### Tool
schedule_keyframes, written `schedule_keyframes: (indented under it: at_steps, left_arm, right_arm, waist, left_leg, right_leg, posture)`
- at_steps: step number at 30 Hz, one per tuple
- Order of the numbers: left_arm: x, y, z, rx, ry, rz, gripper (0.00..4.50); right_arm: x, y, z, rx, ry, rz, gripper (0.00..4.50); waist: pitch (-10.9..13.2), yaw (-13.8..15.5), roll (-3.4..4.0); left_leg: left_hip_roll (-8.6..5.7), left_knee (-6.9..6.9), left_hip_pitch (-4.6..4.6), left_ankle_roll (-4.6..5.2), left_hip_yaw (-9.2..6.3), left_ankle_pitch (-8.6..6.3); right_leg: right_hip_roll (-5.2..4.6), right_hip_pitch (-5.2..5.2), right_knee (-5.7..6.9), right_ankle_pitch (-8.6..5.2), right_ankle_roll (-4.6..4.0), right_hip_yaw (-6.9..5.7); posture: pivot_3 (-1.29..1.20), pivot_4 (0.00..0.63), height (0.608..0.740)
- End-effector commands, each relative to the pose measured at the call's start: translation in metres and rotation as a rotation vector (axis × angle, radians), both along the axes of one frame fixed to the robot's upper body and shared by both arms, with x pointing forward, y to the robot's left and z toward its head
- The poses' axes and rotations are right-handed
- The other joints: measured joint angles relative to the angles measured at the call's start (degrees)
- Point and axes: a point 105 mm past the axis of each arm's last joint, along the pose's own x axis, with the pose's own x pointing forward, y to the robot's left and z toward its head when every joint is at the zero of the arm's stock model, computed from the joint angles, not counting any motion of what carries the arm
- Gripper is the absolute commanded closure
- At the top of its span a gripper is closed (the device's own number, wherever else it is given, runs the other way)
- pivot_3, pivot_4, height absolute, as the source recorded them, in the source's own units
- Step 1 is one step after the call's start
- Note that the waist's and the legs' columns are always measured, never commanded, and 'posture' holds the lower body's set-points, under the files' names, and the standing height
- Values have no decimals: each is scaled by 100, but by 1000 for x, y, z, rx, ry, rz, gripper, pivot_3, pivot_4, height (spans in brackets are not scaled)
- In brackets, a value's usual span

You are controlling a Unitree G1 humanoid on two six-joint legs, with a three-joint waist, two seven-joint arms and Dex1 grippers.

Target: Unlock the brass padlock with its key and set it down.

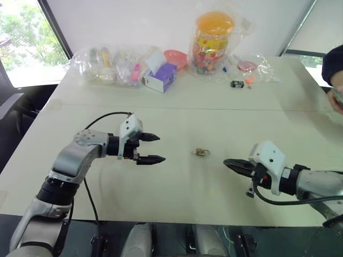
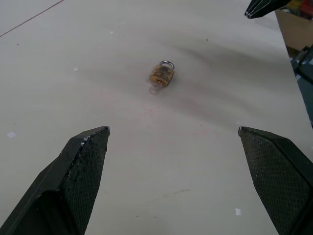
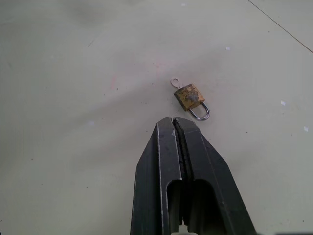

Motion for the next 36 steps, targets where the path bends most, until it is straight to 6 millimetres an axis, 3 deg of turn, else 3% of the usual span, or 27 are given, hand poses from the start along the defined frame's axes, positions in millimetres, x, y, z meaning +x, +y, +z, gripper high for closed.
schedule_keyframes:
  at_steps: [1,20,29,32,36]
  left_arm:
    - [-5,-1,11,-15,-51,-7,90]
    - [-2,-15,14,-44,-49,-34,90]
    - [-3,-21,11,-17,-45,-83,90]
    - [-3,-22,13,-20,-51,-80,0]
    - [-3,-18,12,-23,-48,-49,0]
  right_arm:
    - [0,2,9,-7,-31,16,4500]
    - [4,0,12,-18,-61,9,4500]
    - [22,-7,0,-18,-50,0,4500]
    - [35,-7,-6,-24,-51,7,3209]
    - [49,4,-16,-38,-26,83,1052]
  waist:
    - [0,5,0]
    - [2,0,-2]
    - [1,-9,-2]
    - [1,-14,-2]
    - [2,-36,-1]
  left_leg:
    - [0,0,0,0,0,0]
    - [-1,1,1,0,1,0]
    - [-1,2,2,0,2,0]
    - [0,2,2,0,2,0]
    - [-1,3,3,0,4,0]
  right_leg:
    - [0,0,0,0,0,0]
    - [3,0,1,0,0,0]
    - [5,1,2,0,0,0]
    - [6,0,2,0,0,0]
    - [6,-1,5,1,1,1]
  posture:
    - [0,150,740]
    - [0,150,740]
    - [0,150,740]
    - [0,150,740]
    - [0,150,740]
